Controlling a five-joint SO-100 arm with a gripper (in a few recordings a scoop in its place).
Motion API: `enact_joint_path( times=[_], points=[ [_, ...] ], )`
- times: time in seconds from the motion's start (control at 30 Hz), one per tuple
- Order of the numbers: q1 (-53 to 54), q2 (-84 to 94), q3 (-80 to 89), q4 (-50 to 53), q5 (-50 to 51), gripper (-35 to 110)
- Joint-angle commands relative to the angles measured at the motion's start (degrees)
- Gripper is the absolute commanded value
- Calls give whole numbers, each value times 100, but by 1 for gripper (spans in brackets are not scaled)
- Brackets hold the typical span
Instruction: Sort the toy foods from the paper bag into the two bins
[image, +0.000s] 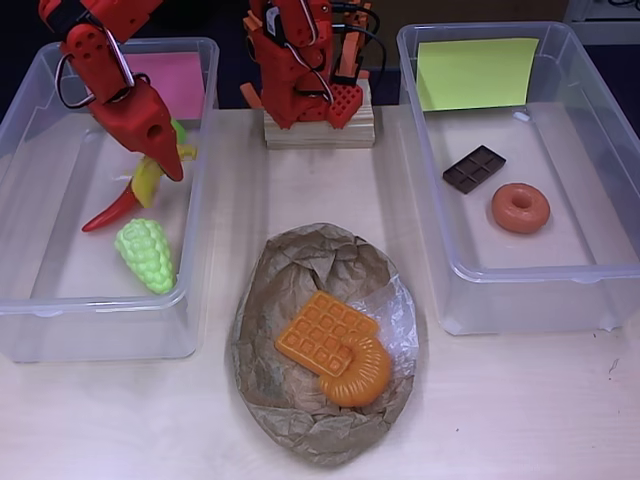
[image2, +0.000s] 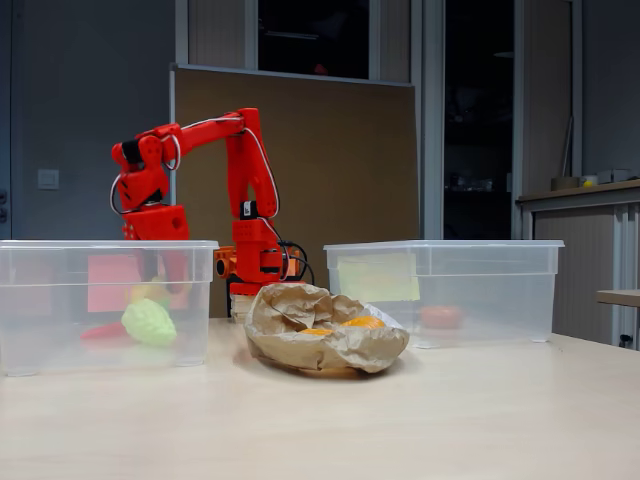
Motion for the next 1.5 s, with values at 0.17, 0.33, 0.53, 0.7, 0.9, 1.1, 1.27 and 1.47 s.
enact_joint_path(
  times=[0.17,0.33,0.53,0.7,0.9,1.1,1.27,1.47],
  points=[
    [-18,-185,88,-53,9,34],
    [-35,-229,79,-88,-35,36],
    [-88,141,-123,-26,-404,44],
    [-316,879,-510,-88,-1081,46],
    [-905,1881,-791,-343,-1696,48],
    [-2004,2426,-817,-158,-1459,49],
    [-3322,2725,-993,-457,-1354,50],
    [-4342,2646,-932,-1151,-1081,43]
  ],
)
